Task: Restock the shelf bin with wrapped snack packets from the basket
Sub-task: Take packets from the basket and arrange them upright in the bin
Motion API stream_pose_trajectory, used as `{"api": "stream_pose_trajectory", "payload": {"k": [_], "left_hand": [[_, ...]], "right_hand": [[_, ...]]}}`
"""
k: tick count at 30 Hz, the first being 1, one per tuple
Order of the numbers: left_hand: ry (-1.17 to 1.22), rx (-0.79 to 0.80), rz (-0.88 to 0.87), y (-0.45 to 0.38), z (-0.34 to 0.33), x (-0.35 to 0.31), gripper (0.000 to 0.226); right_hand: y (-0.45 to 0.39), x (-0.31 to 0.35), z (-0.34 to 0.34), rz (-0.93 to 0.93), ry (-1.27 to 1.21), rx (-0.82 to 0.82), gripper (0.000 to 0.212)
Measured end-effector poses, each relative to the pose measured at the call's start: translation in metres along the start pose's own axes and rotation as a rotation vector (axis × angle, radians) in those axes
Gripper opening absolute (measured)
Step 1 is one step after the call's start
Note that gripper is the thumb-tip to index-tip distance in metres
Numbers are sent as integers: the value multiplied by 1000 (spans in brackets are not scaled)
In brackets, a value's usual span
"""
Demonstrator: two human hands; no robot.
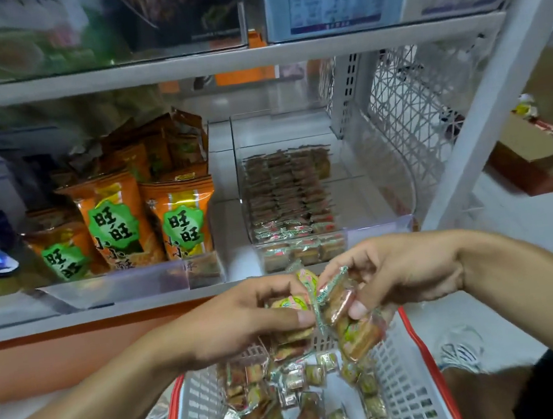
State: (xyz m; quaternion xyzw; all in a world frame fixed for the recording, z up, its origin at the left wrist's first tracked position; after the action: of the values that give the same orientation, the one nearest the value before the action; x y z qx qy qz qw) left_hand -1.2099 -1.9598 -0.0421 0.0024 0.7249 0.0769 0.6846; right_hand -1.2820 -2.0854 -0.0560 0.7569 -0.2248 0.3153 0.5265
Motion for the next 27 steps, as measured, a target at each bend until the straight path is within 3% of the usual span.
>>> {"api": "stream_pose_trajectory", "payload": {"k": [4, 8, 12, 16, 20, 24, 27], "left_hand": [[80, -69, -18, 0, 23, -1, 16], [54, -281, -11, 10, 55, 0, 39], [87, -478, 32, 14, 65, 12, 21], [173, -544, 61, 3, 42, 25, 40], [-11, -467, 37, -2, 27, 19, 60], [52, -540, 32, -3, 32, 18, 42], [89, -670, 42, 3, 44, 18, 16]], "right_hand": [[4, 7, 15, 31, -35, -86, 42], [19, 15, 28, 65, -40, -175, 46], [25, 23, 14, 117, -61, -84, 43], [5, 17, -5, 95, -43, -131, 41], [-7, 13, -21, 45, -8, -118, 42], [-2, 18, -19, 61, -7, -100, 42], [8, 29, -9, 161, -45, -161, 40]]}}
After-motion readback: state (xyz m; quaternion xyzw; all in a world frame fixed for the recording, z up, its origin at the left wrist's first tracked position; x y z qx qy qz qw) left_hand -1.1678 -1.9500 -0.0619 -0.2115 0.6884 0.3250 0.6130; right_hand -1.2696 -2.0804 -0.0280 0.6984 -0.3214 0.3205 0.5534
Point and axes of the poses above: each hand's wrist, its own y-axis away from the middle knuckle, its own z-axis out of the back of the hand, x = y × z, the point moved 8 cm from there along -y, towards the middle knuckle, and after that the axes turned 11 degrees about -z, right-handed, at the moved point
